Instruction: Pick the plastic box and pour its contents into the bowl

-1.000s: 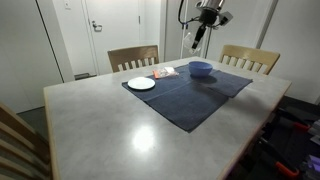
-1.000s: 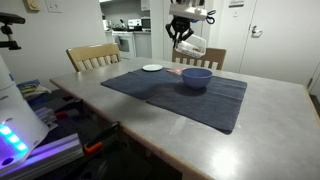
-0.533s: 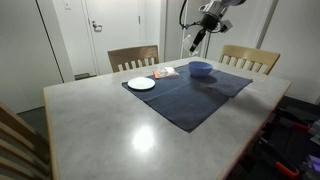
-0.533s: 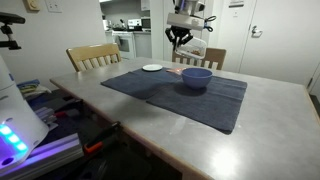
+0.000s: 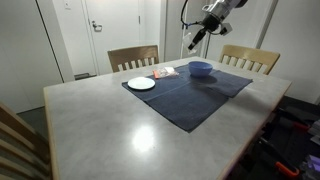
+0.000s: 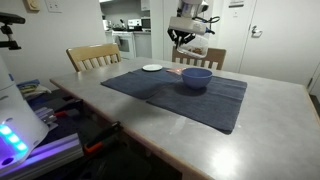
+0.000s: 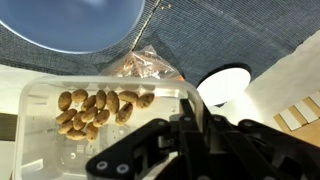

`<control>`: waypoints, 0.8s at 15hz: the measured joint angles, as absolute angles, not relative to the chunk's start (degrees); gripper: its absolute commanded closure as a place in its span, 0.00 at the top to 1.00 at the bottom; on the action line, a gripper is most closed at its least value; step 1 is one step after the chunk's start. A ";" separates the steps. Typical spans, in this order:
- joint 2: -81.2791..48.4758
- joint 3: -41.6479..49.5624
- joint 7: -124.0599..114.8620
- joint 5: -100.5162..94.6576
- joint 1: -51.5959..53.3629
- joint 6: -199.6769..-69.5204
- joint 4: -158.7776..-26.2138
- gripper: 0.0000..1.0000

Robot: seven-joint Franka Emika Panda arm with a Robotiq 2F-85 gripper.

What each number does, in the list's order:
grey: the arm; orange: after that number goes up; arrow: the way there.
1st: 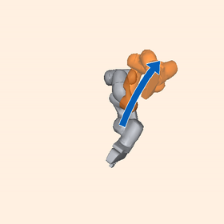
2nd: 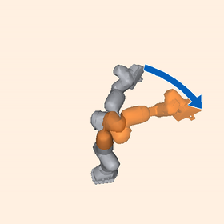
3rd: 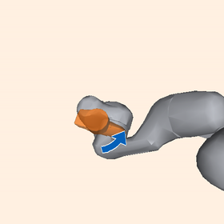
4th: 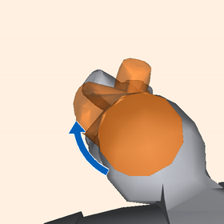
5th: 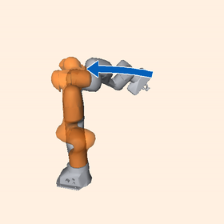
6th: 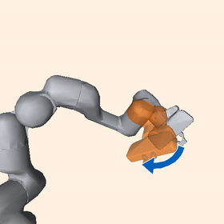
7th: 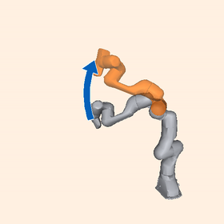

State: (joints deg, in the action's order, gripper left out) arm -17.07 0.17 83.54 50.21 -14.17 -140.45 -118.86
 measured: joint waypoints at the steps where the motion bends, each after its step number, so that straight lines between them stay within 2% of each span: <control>1: -17.16 0.30 84.56 51.52 -14.18 -140.45 -118.86 0.02; 12: -20.67 1.00 96.47 67.22 -14.17 -140.47 -118.99 0.02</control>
